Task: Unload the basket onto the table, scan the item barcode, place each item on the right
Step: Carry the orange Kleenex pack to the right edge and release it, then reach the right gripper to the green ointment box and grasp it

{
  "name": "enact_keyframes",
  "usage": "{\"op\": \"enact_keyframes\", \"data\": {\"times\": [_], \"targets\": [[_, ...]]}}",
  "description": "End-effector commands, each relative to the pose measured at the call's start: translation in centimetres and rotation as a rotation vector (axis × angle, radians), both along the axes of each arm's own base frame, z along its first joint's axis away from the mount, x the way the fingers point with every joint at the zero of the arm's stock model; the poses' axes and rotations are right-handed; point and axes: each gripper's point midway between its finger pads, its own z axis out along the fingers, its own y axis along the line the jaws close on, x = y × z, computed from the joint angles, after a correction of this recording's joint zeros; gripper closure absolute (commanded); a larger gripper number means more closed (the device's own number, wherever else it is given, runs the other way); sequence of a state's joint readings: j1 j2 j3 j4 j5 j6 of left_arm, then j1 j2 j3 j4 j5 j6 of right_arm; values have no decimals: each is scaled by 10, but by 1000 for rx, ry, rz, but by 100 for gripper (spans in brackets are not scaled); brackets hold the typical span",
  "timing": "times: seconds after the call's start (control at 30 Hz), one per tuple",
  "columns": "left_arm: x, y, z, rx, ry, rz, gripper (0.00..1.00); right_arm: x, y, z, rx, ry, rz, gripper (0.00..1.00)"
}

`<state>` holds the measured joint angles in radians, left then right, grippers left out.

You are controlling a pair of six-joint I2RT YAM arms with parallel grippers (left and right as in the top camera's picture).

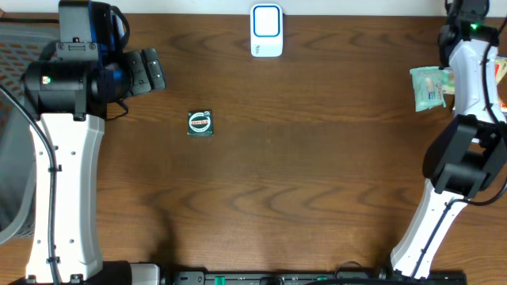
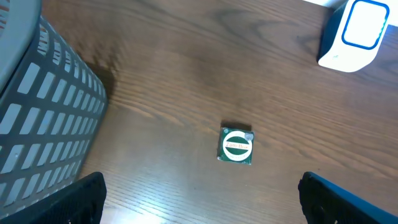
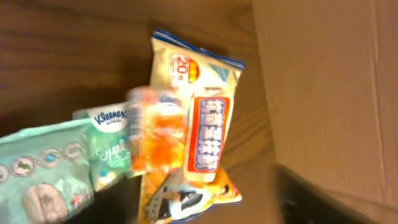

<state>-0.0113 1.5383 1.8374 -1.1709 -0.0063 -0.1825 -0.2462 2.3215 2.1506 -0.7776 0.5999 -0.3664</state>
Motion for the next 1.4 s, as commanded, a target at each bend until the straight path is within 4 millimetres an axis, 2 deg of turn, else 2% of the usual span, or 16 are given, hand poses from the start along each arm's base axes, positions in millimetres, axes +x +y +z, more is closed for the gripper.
{"op": "enact_keyframes", "data": {"times": [0.0, 0.07, 0.13, 0.27, 0.33, 0.4, 0.43, 0.53, 0.6, 0.77, 1.0, 1.1, 1.23, 1.37], "targets": [[0, 1, -2, 6, 9, 0, 2, 1, 7, 6, 85, -62, -8, 1], [0, 1, -2, 6, 9, 0, 2, 7, 24, -4, 187, -64, 58, 1], [0, 1, -2, 6, 9, 0, 2, 15, 52, -15, 330, -72, 152, 1], [0, 1, -2, 6, 9, 0, 2, 27, 127, -22, 676, -109, 356, 1], [0, 1, -2, 6, 9, 0, 2, 29, 176, -14, 902, -144, 459, 1], [0, 1, -2, 6, 9, 0, 2, 27, 214, -1, 1080, -164, 539, 1], [0, 1, -2, 6, 9, 0, 2, 23, 250, 14, 1251, -174, 596, 1], [0, 1, -2, 6, 9, 0, 2, 13, 298, 33, 1442, -151, 655, 1], [0, 1, -2, 6, 9, 0, 2, 6, 327, 40, 1510, -115, 704, 1], [0, 1, -2, 6, 9, 0, 2, -12, 398, 35, 1519, -6, 798, 1], [0, 1, -2, 6, 9, 0, 2, -39, 494, -3, 1307, 148, 803, 1], [0, 1, -2, 6, 9, 0, 2, -47, 524, -18, 1176, 152, 741, 1], [0, 1, -2, 6, 9, 0, 2, -57, 550, -32, 996, 99, 598, 1], [0, 1, -2, 6, 9, 0, 2, -77, 582, -40, 959, 63, 502, 1]]}}
